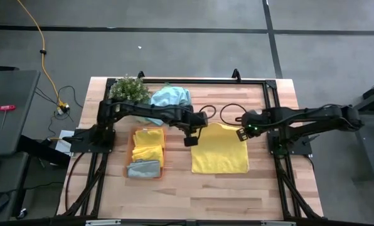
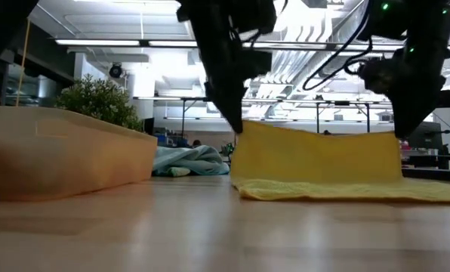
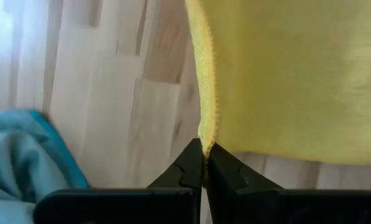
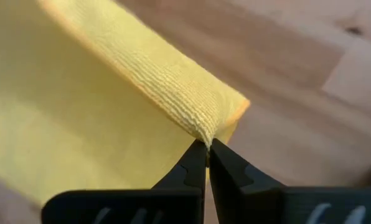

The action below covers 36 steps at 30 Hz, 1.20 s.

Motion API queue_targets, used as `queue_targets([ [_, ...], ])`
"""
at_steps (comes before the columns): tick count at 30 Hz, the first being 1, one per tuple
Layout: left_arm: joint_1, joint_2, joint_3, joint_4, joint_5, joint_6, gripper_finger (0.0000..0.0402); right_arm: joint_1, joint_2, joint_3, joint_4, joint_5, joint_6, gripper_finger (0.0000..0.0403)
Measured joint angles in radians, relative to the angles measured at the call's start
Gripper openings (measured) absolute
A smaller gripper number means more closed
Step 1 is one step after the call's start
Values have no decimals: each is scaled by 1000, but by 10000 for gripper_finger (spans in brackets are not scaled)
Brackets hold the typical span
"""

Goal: Fold microfiber towels
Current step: Fold the yellow microfiber towel

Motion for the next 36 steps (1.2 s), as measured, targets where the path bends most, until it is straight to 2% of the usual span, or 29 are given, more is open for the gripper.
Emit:
queue_targets([
  [7,-57,-22,0,-51,-14,47,0,74,-57,1,2,-129,26,0],
  [16,-160,-24,0,-93,42,47,0,218,-59,1,-4,-199,96,0],
  [27,-286,-24,0,-58,44,-66,0,363,-49,1,13,-214,232,0],
  [36,-339,-2,1,51,38,-147,0,405,50,1,12,-174,253,0],
])
